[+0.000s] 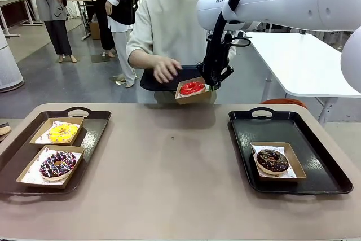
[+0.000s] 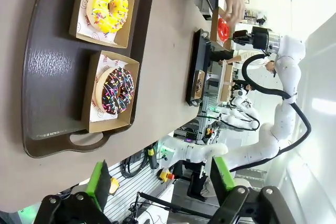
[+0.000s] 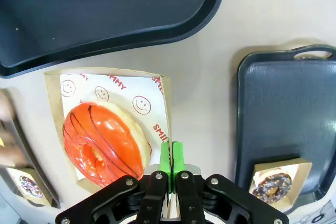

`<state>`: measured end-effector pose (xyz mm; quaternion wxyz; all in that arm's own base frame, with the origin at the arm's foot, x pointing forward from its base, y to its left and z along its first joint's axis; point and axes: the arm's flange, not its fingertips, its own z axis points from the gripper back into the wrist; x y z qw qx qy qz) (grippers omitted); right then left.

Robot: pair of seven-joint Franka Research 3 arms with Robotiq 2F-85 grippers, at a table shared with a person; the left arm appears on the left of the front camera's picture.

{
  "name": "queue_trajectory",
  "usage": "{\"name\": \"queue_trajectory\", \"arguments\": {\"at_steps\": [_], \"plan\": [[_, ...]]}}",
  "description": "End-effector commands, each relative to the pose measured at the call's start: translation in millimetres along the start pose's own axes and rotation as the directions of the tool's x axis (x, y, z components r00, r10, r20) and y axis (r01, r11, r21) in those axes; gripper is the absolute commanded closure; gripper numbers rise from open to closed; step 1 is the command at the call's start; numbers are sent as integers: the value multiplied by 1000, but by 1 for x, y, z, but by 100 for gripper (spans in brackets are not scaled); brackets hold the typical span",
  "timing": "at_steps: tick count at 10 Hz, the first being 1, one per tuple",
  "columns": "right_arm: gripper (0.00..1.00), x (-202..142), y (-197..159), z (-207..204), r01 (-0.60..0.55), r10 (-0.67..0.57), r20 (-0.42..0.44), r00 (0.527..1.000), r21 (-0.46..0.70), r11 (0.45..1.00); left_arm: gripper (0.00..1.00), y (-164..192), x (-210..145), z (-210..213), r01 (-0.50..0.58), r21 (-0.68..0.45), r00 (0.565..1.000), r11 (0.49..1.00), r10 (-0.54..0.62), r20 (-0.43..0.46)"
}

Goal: Individually package the donuts and arrange them on the tray.
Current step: Place the picked Paper togo box on the Handle tray.

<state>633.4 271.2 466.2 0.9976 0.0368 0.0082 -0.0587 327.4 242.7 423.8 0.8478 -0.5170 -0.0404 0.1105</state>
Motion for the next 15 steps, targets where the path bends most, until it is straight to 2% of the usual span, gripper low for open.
{"name": "queue_trajectory", "arguments": {"at_steps": [1, 4, 5, 6, 9, 11, 13, 15], "plan": [[100, -2, -1, 2, -3, 3, 6, 1000, 2, 1000, 0, 0, -5, -1, 10, 3, 1000, 1000, -10, 10], [98, 0, 0, 0, 0, 0, 0, 1000, 0, 1000, 0, 0, -5, -1, 10, 3, 1000, 1000, -10, 10], [98, -4, -6, 21, -77, 78, -16, 997, 26, 997, 0, 0, -5, -1, 10, 3, 1000, 1000, -10, 10], [98, -8, -17, 38, -103, 103, -4, 995, 18, 995, 0, 0, -5, -1, 10, 3, 1000, 1000, -10, 10], [98, -21, -75, 96, -95, 96, -28, 995, 28, 995, 0, 0, -5, -1, 10, 3, 1000, 1000, -10, 10], [98, -32, -128, 119, -85, 86, -41, 995, 30, 996, 0, 0, -5, -1, 10, 3, 1000, 1000, -10, 10], [98, -38, -174, 118, -123, 123, -32, 992, -6, 992, 0, 0, -5, -1, 10, 3, 1000, 1000, -10, 10], [98, -38, -218, 108, -155, 155, -18, 988, 4, 988, 0, 0, -5, -1, 10, 3, 1000, 1000, -10, 10]]}}
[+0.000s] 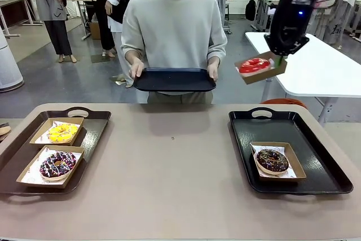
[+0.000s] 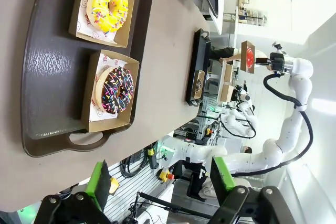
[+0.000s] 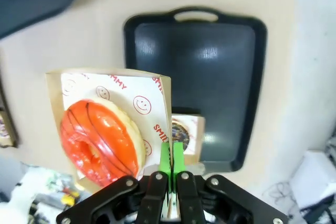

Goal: Individually package the donuts and arrange them on the tray.
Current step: Place the picked Paper togo box on the Handle tray.

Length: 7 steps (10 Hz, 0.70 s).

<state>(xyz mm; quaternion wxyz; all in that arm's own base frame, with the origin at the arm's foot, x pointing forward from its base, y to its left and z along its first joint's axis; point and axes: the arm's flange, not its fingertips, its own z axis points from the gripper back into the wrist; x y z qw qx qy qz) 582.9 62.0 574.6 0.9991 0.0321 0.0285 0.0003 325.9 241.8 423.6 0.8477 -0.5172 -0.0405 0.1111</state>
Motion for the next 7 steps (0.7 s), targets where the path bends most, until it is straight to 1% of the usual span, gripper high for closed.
{"name": "queue_trajectory", "arguments": {"at_steps": [1, 2, 4, 7], "plan": [[98, -11, -26, -23, -49, 49, 37, 998, 12, 999, 0, 0, -4, -1, 11, 3, 1000, 1000, -11, 9], [98, -10, -38, -32, -93, 92, 47, 995, 12, 996, 0, 0, -4, -1, 11, 3, 1000, 1000, -11, 9], [98, -4, -54, -53, -80, 77, 43, 996, 51, 996, 0, 0, -4, -1, 11, 3, 1000, 1000, -11, 9], [98, 2, -63, -81, -75, 71, 49, 996, 75, 994, 0, 0, -4, -1, 11, 3, 1000, 1000, -11, 9]]}}
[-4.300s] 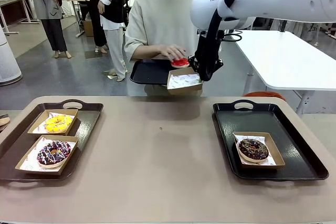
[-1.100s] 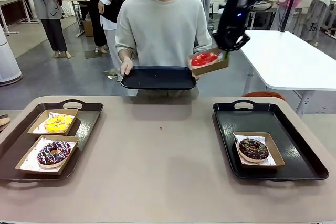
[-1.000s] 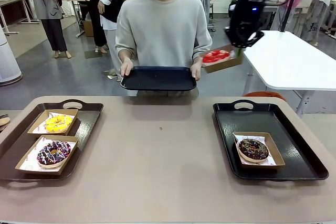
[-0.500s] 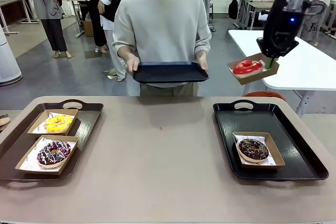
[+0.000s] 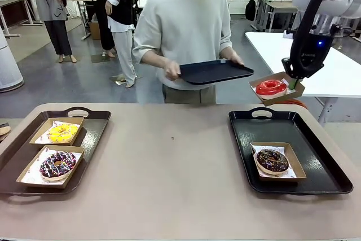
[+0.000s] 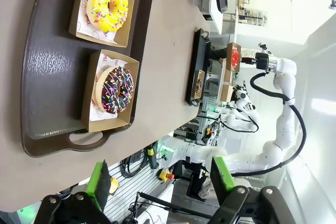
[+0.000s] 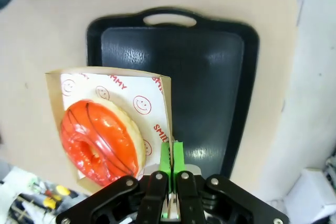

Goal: Individually package the donuts and arrange them on the tray.
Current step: Place the picked Paper togo box on the Handle tray.

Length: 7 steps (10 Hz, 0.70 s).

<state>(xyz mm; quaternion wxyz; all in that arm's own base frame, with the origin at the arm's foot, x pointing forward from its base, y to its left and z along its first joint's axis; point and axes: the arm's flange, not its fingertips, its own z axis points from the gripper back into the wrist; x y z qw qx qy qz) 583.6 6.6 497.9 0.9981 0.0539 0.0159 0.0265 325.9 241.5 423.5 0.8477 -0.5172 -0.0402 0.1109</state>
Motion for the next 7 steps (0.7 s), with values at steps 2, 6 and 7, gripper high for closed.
{"name": "queue_trajectory", "arguments": {"at_steps": [2, 6, 7], "plan": [[98, 0, 0, 0, 0, 0, 0, 1000, 0, 1000, 0, 0, -4, 0, 11, 3, 1000, 1000, -11, 10], [98, 0, 0, 0, 0, 0, 0, 1000, 0, 1000, 0, 0, -4, 0, 11, 3, 1000, 1000, -11, 10], [98, 0, 0, 0, 0, 0, 0, 1000, 0, 1000, 0, 0, -4, 0, 11, 3, 1000, 1000, -11, 10]]}}
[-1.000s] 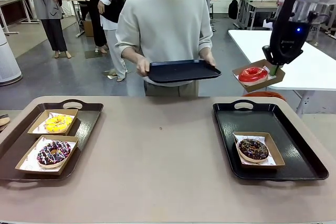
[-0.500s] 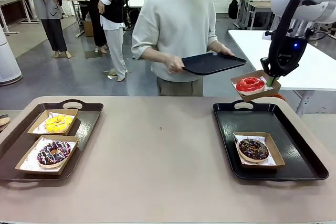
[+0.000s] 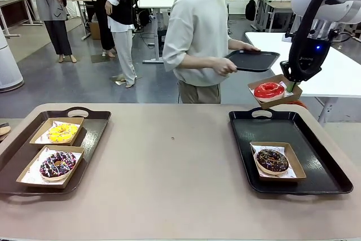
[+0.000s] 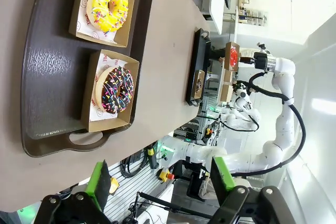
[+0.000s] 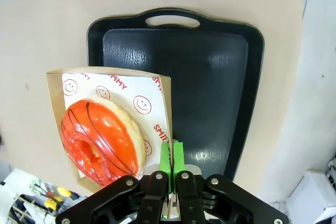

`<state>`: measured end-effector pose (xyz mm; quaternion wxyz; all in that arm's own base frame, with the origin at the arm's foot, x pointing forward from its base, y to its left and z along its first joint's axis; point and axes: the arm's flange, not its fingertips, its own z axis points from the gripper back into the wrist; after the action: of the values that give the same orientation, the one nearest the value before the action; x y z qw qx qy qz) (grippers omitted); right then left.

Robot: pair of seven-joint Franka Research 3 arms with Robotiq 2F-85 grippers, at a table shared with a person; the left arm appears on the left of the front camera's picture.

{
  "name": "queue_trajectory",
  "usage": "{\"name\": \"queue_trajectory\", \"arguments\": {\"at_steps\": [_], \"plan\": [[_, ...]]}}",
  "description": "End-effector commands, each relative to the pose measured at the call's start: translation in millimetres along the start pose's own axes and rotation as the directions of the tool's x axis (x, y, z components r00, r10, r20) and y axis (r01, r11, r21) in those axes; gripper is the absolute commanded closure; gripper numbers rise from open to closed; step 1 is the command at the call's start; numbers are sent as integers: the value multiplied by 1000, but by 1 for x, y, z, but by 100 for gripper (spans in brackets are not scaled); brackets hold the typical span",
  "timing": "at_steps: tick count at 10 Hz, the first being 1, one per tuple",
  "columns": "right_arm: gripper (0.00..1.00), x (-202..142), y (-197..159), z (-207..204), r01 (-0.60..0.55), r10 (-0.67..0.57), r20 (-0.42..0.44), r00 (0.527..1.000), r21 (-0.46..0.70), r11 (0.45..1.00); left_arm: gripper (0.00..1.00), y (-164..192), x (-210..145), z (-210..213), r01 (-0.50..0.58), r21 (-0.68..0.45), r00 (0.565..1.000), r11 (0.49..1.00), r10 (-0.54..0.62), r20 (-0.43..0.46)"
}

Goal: Individually package the donuts and arrange them on the tray.
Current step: Place the picked Paper togo box on the Handle tray.

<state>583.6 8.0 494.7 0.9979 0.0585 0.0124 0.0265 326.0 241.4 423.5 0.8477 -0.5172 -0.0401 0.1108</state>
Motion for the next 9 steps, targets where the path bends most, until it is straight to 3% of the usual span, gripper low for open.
{"name": "queue_trajectory", "arguments": {"at_steps": [1, 6, 9], "plan": [[98, 0, 0, 0, 0, 0, 0, 1000, 0, 1000, 0, 0, -4, 0, 11, 3, 1000, 1000, -11, 10], [98, -36, -34, -52, -78, 78, 25, 997, 13, 997, 0, 0, -4, 0, 11, 3, 1000, 1000, -11, 10], [98, -49, -50, -81, -54, 52, 42, 998, 34, 998, 0, 0, -4, 0, 11, 3, 1000, 1000, -11, 10]]}}
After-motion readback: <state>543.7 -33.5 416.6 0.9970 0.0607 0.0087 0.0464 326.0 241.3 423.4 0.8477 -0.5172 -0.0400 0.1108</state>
